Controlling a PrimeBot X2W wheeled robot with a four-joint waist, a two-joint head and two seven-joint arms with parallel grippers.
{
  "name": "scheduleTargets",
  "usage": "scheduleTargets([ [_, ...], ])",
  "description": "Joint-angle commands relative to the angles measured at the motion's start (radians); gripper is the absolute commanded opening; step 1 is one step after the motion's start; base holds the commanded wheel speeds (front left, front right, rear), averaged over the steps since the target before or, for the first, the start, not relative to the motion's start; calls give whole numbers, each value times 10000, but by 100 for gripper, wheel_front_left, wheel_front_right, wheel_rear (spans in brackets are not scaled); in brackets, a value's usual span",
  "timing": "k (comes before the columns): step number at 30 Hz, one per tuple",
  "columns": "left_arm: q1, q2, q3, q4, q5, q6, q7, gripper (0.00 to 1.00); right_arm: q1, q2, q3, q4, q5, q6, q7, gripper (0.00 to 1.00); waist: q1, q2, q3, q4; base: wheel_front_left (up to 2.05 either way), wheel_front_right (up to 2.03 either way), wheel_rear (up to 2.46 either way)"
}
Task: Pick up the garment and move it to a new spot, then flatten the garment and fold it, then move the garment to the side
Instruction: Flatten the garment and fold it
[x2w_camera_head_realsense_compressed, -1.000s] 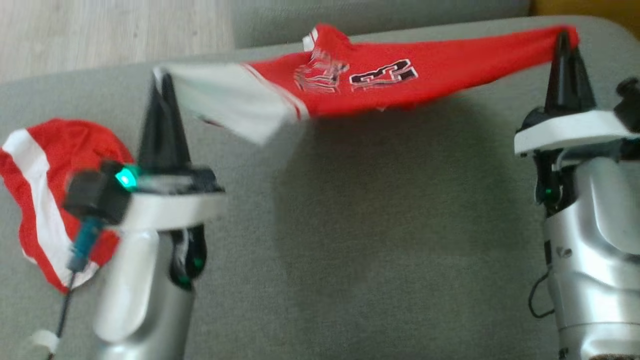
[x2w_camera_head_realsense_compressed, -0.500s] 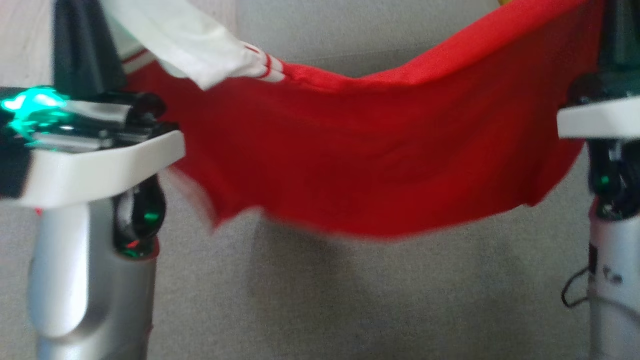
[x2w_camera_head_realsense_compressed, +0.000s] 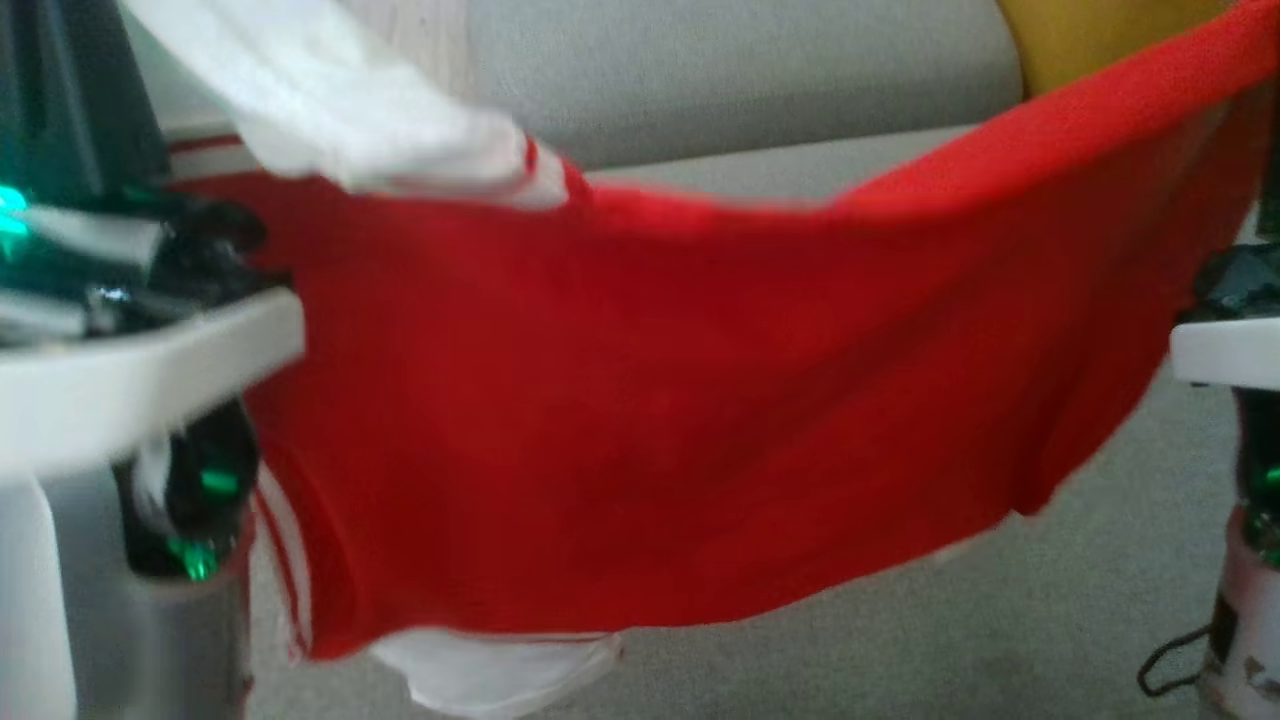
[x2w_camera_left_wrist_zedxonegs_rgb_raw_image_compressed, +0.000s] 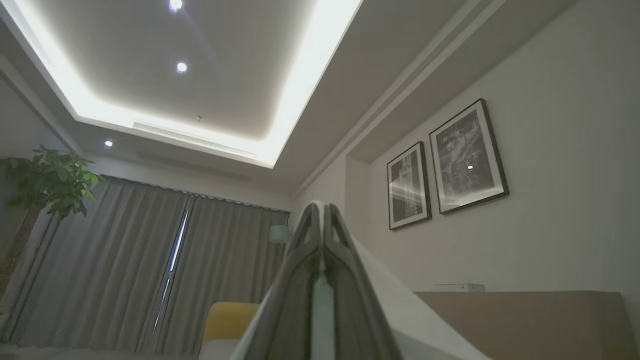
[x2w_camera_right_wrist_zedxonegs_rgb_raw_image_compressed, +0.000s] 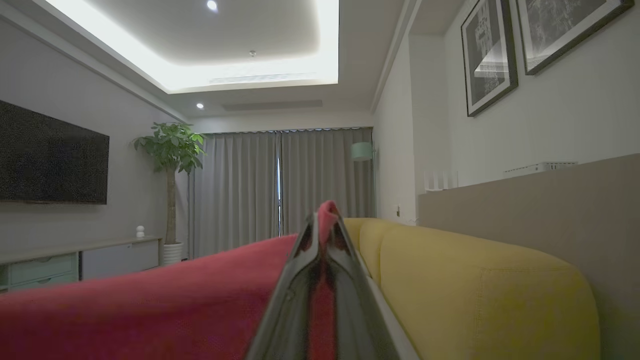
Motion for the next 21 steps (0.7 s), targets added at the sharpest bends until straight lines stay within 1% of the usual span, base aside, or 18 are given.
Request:
scheduleTargets([
  [1, -705, 318, 470, 71, -164, -38, 132, 0, -532, 98, 162, -207, -49, -7, 150, 0, 2, -1, 338, -62, 0, 0, 0],
  [3, -1118, 456, 560, 680, -330, -171, 244, 0, -914, 110, 145, 221, -76, -7, 295, 0, 2, -1, 790, -158, 0, 0, 0],
  [5, -1784, 651, 638, 1373, -440, -378, 289, 0, -1614, 118, 116, 908, 98, -7, 317, 0, 2, -1, 1373, -271, 0, 0, 0],
  [7, -2689, 865, 666, 2220, -456, -611, 288, 0, -2566, 121, 73, 1767, 135, -7, 264, 0, 2, -1, 2061, -331, 0, 0, 0],
  [10, -4468, 1230, 653, 4032, -272, -996, 29, 0, -4339, 72, 90, 3356, -118, -7, -76, 0, 2, -1, 3004, -296, 0, 0, 0],
  [12, -5766, 1413, 585, 5465, -61, -1152, -236, 0, -5606, -463, 470, 4526, -748, -7, -531, 0, 2, -1, 3584, -217, 0, 0, 0],
  [14, -7053, 1415, 562, 6877, -22, -1262, -600, 0, -6934, -649, 639, 5839, -928, -7, -1075, 0, 2, -1, 4024, -159, 0, 0, 0],
  [16, -8234, 1600, 407, 8120, 347, -1363, -1181, 0, -8214, -760, 638, 7072, -1084, -7, -1762, 0, 2, -1, 4313, -90, 0, 0, 0],
  [18, -9150, 1600, 350, 9268, 497, -1416, -1798, 0, -9262, -771, 461, 8212, -1193, -7, -2553, 0, 2, -1, 4430, -8, 0, 0, 0],
  [19, -9842, 1568, 299, 10220, 609, -1448, -2386, 0, -10047, -846, 304, 9225, -1353, -7, -3276, 0, 2, -1, 4518, 102, 0, 0, 0],
  [21, -10312, 1512, 189, 10967, 709, -1497, -2947, 0, -10512, -909, 204, 10084, -1461, -7, -3909, 0, 2, -1, 4606, 230, 0, 0, 0],
])
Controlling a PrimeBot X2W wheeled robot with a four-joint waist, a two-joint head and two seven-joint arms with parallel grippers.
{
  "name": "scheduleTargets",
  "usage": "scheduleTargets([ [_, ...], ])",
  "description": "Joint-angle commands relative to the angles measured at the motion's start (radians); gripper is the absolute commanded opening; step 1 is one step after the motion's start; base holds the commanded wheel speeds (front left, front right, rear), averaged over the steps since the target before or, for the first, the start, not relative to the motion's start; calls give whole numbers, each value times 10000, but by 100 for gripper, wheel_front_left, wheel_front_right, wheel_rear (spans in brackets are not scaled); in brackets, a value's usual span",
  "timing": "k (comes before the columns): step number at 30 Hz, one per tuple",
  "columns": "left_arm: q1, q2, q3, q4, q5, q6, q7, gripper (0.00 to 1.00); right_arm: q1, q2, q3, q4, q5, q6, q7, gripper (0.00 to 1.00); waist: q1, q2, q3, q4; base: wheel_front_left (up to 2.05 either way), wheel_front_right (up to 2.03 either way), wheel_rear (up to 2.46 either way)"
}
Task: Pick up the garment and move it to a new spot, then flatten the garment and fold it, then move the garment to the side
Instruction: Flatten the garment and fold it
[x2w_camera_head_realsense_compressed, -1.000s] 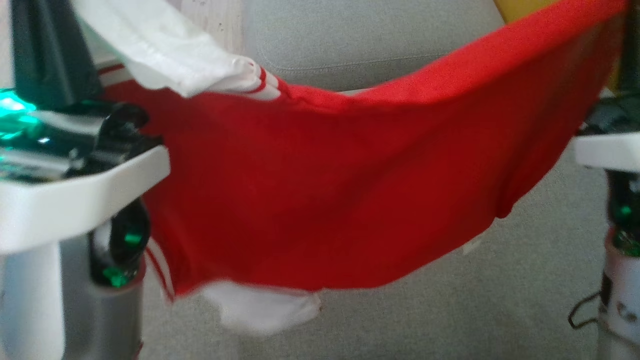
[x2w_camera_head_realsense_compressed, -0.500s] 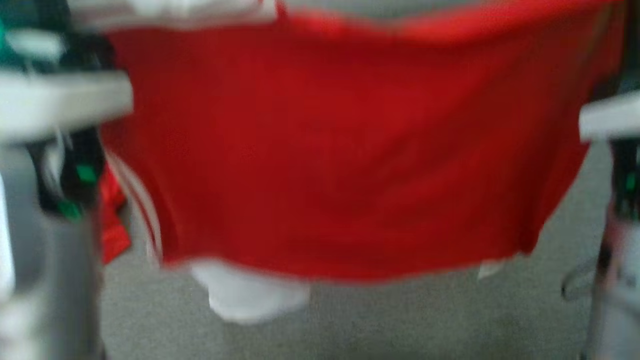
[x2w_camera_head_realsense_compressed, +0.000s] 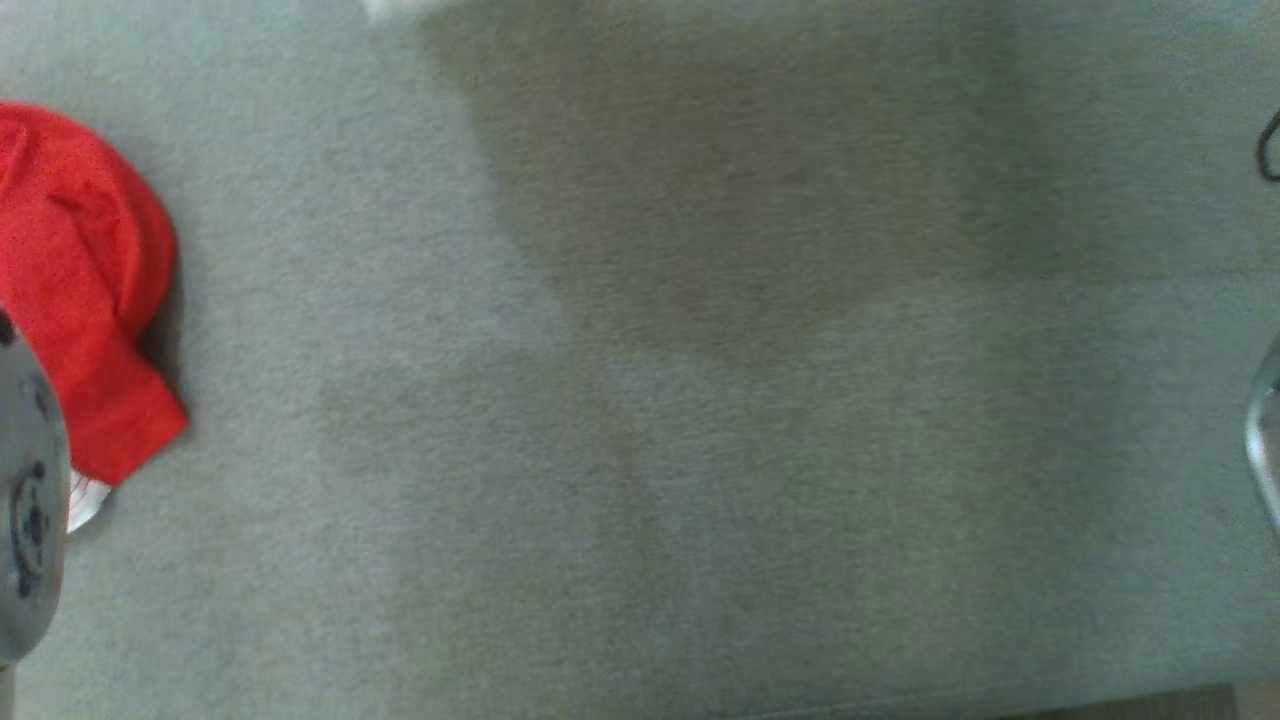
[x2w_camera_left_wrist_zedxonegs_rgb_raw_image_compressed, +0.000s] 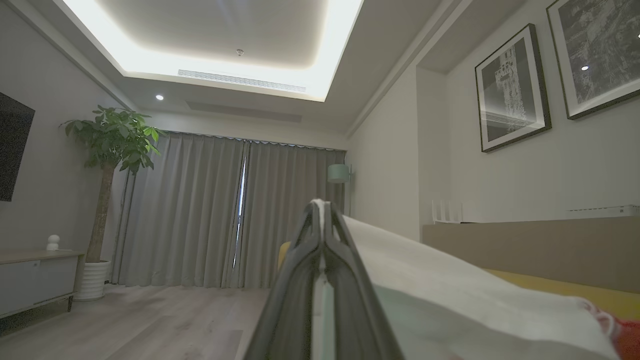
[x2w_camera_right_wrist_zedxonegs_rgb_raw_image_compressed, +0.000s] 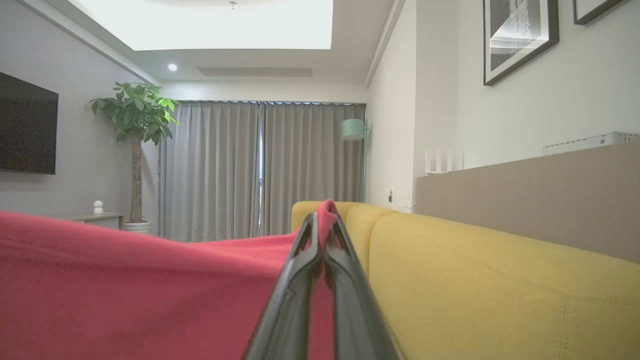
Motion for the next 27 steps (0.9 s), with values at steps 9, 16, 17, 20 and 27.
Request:
scheduleTargets([
  [9, -78, 163, -487, 1093, -43, -303, -909, 0, 120, -161, 32, 2095, -26, -7, -1106, 0, -6, 1, 312, 487, 0, 0, 0],
  [16, 2217, -34, -1318, 984, -331, -353, -964, 0, 1550, -594, 773, 3566, 173, -7, -1103, 0, -6, 1, -43, 722, 0, 0, 0],
  [17, 2640, -41, -1437, 866, -429, -354, -965, 0, 1759, -647, 969, 3776, 273, -7, -1010, 0, -6, 1, -141, 735, 0, 0, 0],
  [20, 3960, 1, -1642, 400, -717, -355, -967, 0, 2354, -829, 1525, 4234, 743, -7, -671, 0, -6, 1, -469, 767, 0, 0, 0],
  [27, 7061, 285, -2456, -762, -827, -357, -968, 0, 3992, -1538, 3295, 4299, 2152, -7, 503, 0, -6, 1, -1392, 900, 0, 0, 0],
])
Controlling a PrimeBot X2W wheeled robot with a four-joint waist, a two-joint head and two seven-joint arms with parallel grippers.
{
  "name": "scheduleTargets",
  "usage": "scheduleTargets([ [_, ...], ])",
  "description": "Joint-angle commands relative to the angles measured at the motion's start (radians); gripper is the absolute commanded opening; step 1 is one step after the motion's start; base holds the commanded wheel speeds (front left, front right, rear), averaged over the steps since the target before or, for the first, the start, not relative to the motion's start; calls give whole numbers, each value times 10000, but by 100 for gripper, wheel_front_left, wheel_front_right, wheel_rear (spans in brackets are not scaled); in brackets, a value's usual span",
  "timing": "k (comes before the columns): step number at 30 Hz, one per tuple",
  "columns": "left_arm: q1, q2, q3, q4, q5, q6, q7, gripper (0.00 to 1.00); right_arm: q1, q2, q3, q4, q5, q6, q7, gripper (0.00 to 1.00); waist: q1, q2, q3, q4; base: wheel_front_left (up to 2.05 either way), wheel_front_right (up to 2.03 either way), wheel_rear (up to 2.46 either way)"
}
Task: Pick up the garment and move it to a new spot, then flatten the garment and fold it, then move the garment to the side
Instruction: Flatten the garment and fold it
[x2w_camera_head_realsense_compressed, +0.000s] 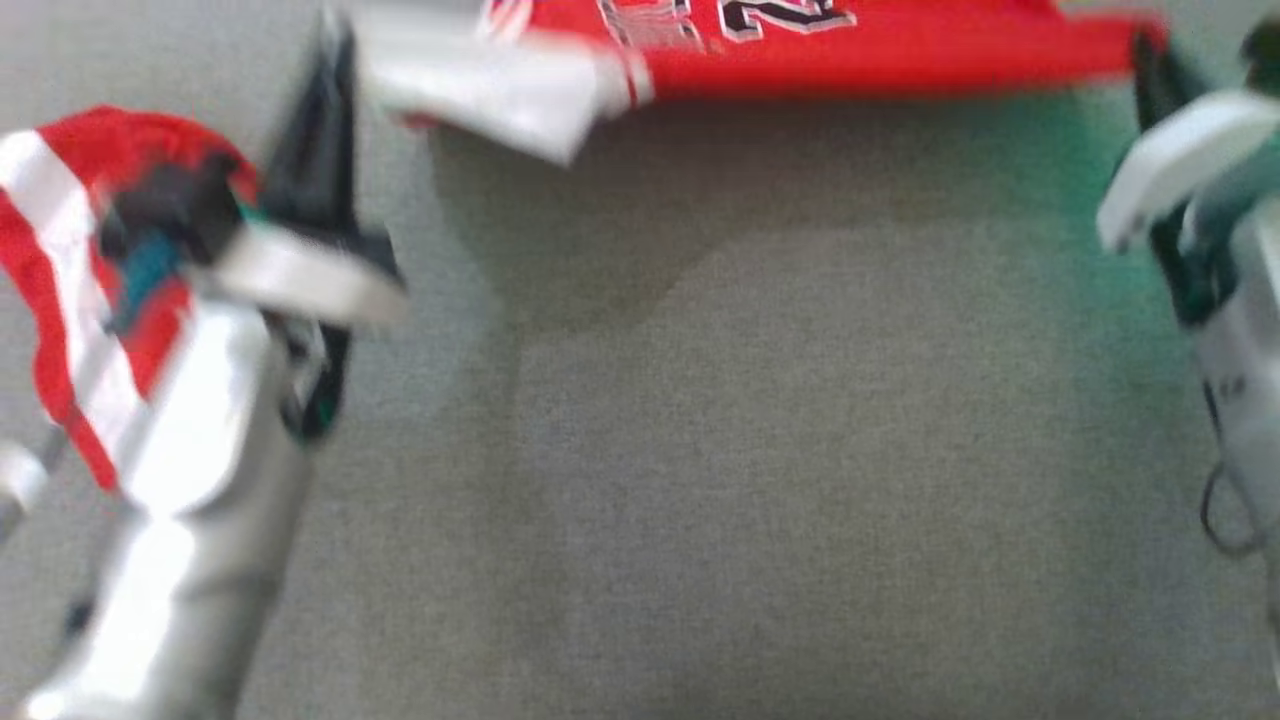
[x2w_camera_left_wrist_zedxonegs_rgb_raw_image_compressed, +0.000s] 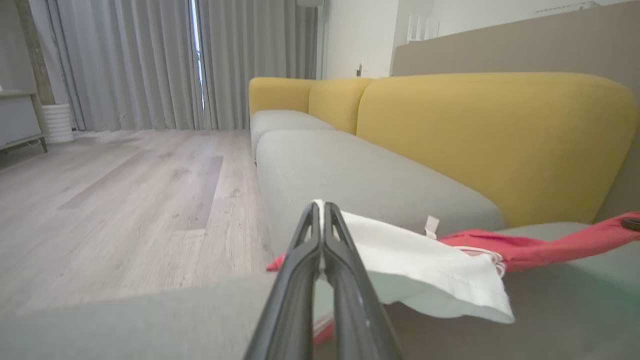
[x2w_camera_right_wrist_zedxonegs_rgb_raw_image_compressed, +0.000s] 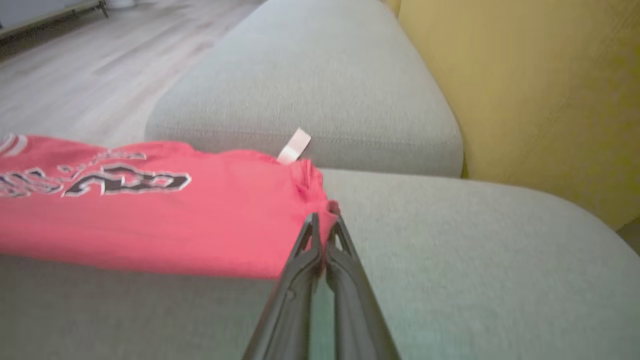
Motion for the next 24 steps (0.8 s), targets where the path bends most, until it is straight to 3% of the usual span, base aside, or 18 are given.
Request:
scheduleTargets([
  [1, 320, 475, 143, -545, -141, 19, -48, 0, 422, -219, 492, -465, 443, -7, 270, 0, 2, 0, -445, 84, 0, 0, 0],
  [11, 3234, 619, -614, -2089, -160, 241, 224, 0, 2906, -1676, 2164, -2453, 3001, -7, 1881, 0, 2, 0, -1578, 110, 0, 0, 0],
  [24, 5705, 876, -900, -4067, -140, 1152, 480, 0, 5322, -2465, 2329, -4296, 4223, -7, 2687, 0, 2, 0, -2843, -149, 0, 0, 0],
])
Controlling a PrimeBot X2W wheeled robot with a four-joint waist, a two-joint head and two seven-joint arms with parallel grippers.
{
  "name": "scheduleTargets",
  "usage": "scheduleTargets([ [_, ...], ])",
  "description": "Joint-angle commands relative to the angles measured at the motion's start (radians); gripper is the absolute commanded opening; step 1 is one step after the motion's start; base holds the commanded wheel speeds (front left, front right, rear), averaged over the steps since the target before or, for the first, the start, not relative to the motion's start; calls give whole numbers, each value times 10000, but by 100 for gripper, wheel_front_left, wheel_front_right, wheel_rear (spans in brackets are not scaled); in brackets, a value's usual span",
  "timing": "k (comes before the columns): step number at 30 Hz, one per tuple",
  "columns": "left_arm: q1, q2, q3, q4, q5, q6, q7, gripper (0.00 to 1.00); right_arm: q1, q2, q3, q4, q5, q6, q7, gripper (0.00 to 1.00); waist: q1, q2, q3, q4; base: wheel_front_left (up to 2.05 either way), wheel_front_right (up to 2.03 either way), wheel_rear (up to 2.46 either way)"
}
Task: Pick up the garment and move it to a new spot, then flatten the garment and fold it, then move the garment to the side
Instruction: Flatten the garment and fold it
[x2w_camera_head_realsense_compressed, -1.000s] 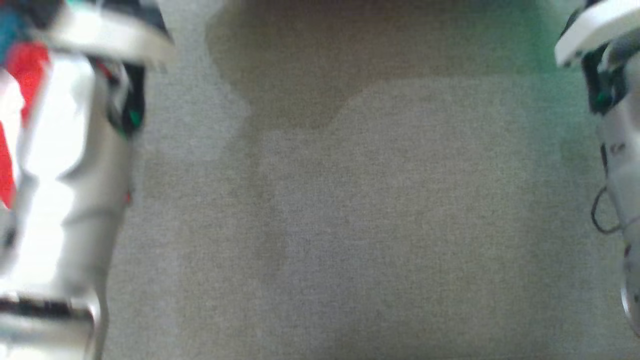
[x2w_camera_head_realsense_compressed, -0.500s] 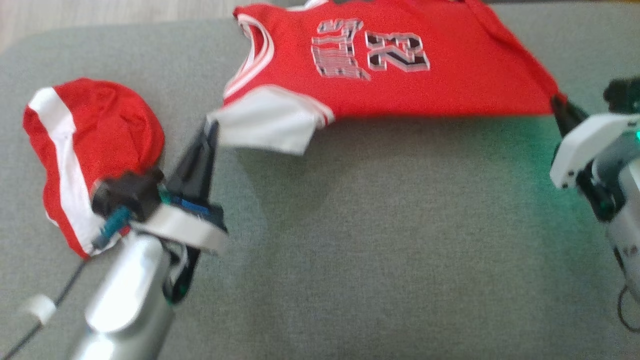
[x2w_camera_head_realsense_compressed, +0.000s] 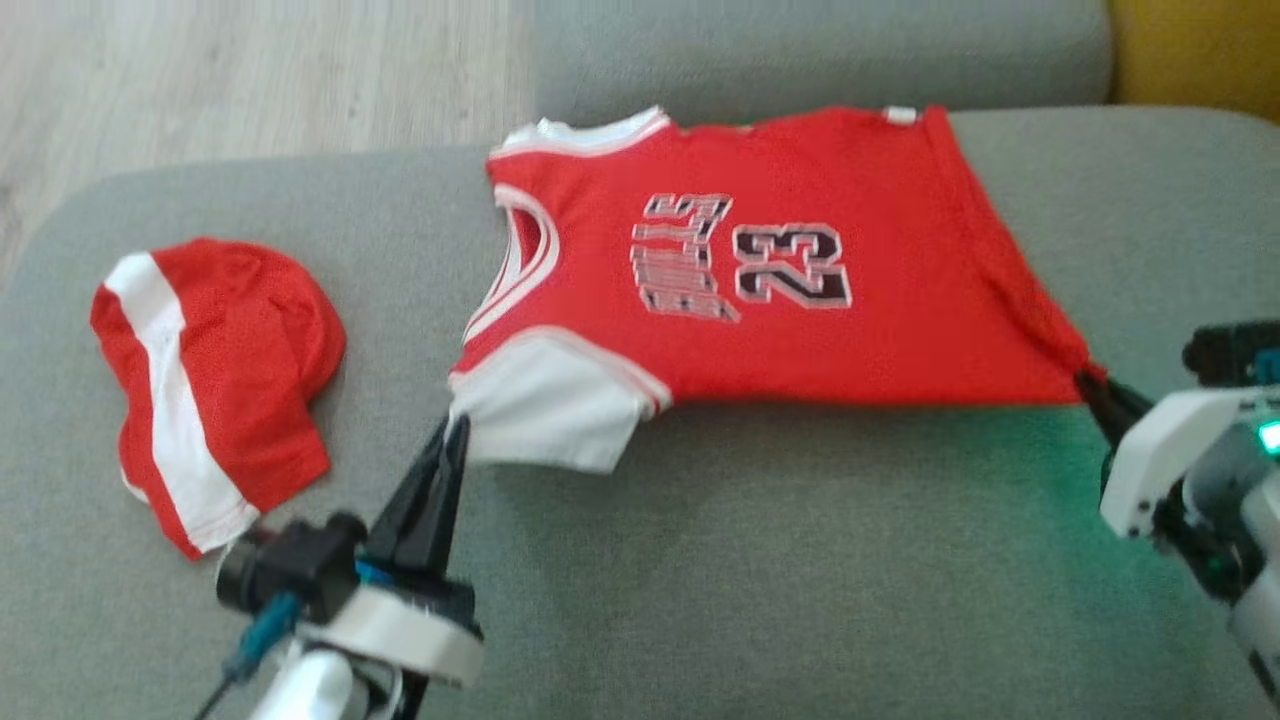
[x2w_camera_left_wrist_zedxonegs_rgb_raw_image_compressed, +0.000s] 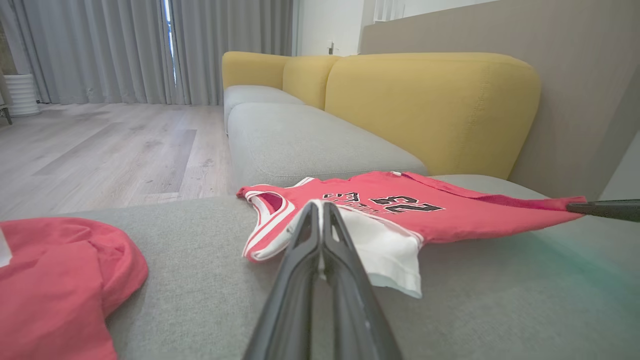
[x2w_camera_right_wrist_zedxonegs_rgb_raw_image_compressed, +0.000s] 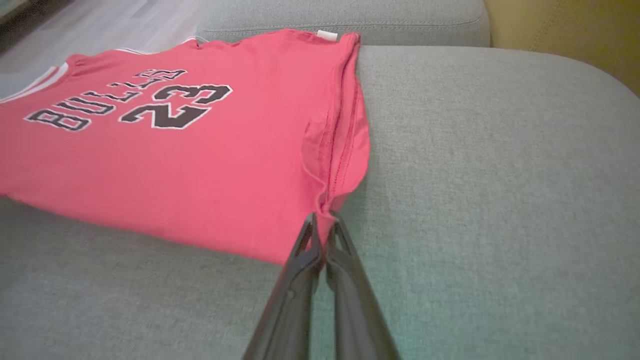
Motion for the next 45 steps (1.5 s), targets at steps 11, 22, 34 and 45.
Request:
scheduleTargets([
  [11, 1067, 653, 243, -2513, 118, 806, 447, 0, 2206, -278, -1944, -2559, 246, -7, 636, 0, 2, -1, -497, -116, 0, 0, 0],
  [22, -46, 819, 247, -2505, 301, 646, 797, 0, 2373, 950, -3637, -4164, -1434, -7, 1681, 0, 2, -1, 276, -231, 0, 0, 0],
  [34, -2146, 985, 197, -1058, 389, 24, 1415, 0, 815, 1850, -4327, -3914, -2843, -7, 2438, 0, 2, -1, 1431, -191, 0, 0, 0],
  [45, -4270, 974, 64, 1197, 665, -446, 1563, 0, -918, 2130, -4424, -2096, -3700, -7, 2326, 0, 2, -1, 2174, -286, 0, 0, 0],
])
